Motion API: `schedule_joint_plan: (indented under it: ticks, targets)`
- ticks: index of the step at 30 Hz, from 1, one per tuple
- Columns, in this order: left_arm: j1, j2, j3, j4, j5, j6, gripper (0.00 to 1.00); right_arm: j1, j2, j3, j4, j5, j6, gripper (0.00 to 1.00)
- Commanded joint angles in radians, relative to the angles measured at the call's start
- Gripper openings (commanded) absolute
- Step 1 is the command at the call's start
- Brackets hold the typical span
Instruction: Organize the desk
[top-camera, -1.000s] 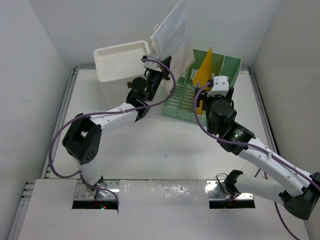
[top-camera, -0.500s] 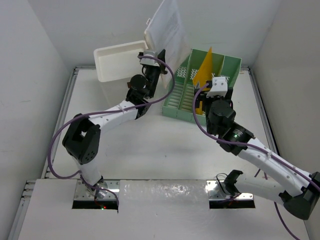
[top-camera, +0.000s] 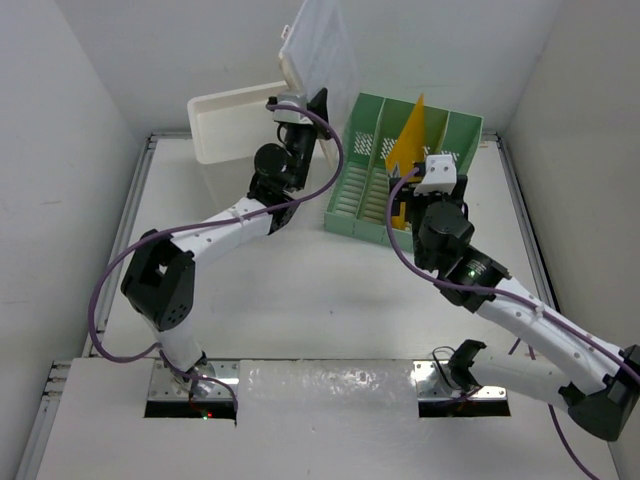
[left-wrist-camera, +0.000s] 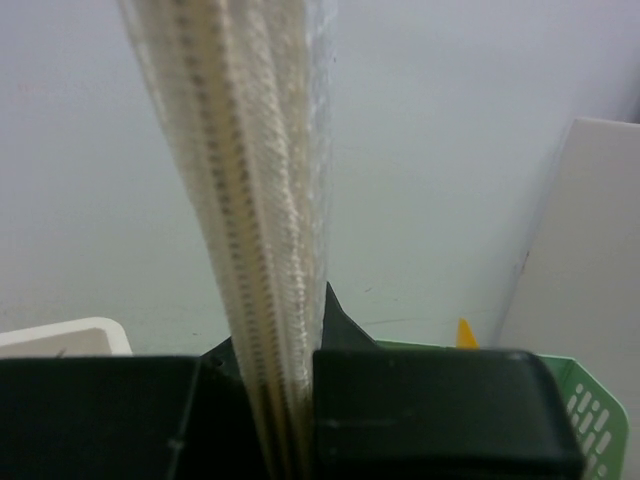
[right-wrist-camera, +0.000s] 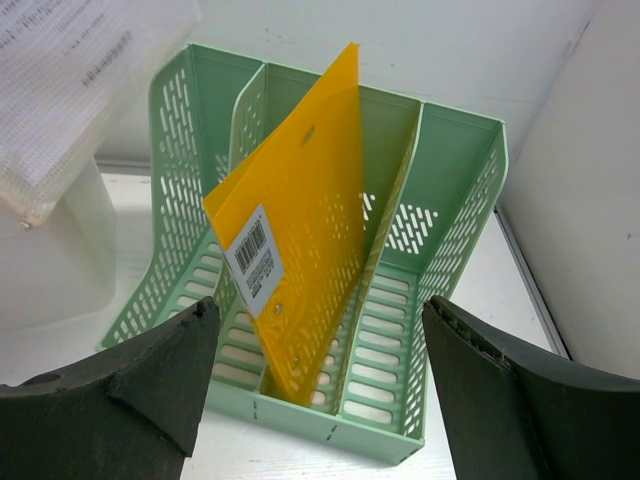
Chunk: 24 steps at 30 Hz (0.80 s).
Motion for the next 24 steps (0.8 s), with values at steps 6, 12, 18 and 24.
schedule_joint_plan:
  ticks: [6,12,18,24]
  targets:
    - [-0.017,0.082,0.029,0.062,0.05,-0.068,0.0,-0.001,-0.064,-0.036,0.052,0.031,-0.02,0.8]
    - [-0.033,0.205,0.082,0.131,0.019,0.035,0.0,-0.001,-0.081,-0.047,0.008,0.022,-0.02,0.8]
    - [-0.051,0.237,0.006,0.275,0.043,0.093,0.0,-0.001,-0.058,-0.047,-0.011,-0.019,-0.02,0.8]
    - [-0.054,0.28,-0.063,0.347,0.095,0.115,0.0,-0.001,-0.029,-0.05,-0.006,-0.045,-0.02,0.8]
